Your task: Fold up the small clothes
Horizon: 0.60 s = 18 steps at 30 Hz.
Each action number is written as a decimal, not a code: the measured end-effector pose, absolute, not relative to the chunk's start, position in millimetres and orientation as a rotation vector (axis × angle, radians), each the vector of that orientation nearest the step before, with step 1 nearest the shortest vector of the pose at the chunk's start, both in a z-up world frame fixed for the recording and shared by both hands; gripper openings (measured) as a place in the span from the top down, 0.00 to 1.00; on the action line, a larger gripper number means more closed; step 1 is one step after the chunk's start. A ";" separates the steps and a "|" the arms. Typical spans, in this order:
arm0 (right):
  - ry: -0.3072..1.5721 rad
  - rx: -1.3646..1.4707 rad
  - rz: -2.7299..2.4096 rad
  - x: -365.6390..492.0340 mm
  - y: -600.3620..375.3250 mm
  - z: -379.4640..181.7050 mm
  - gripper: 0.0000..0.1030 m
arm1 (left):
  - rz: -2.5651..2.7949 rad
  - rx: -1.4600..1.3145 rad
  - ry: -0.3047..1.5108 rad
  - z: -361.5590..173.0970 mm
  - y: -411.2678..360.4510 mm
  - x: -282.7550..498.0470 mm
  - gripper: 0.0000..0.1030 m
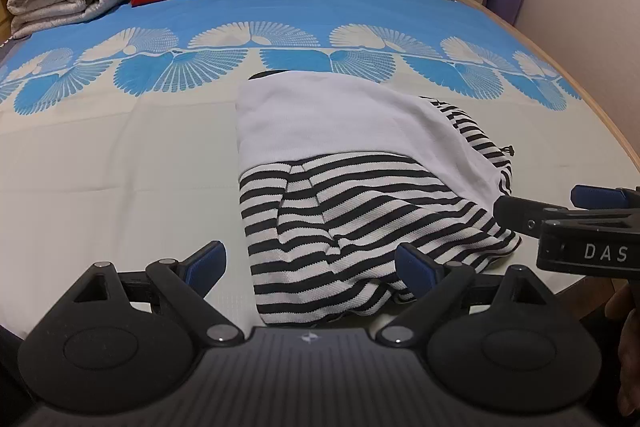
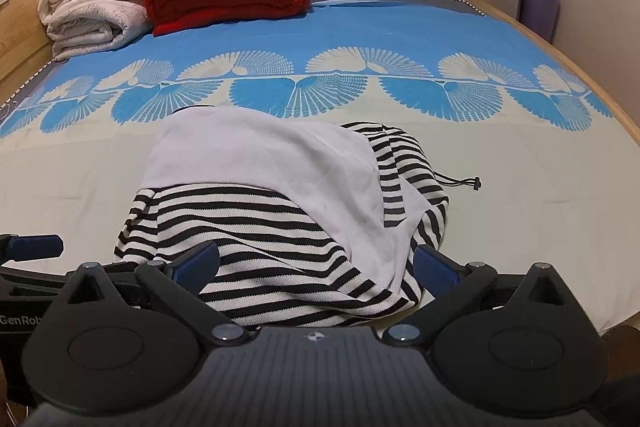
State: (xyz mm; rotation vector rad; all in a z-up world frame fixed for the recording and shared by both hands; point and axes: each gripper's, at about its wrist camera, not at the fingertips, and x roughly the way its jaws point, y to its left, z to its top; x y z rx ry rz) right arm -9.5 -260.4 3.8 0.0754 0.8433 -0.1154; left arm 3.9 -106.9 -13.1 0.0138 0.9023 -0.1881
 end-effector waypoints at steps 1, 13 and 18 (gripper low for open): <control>0.843 0.076 -0.115 -9.7 -260.4 3.8 0.01 | -0.188 0.015 0.902 -13.1 -106.9 4.0 0.09; 0.842 0.075 -0.114 -9.8 -260.7 3.8 0.01 | -0.202 0.016 0.899 -13.2 -108.4 3.6 0.09; 0.843 0.074 -0.114 -9.8 -260.4 3.8 0.01 | -0.202 0.015 0.899 -13.3 -108.6 3.5 0.09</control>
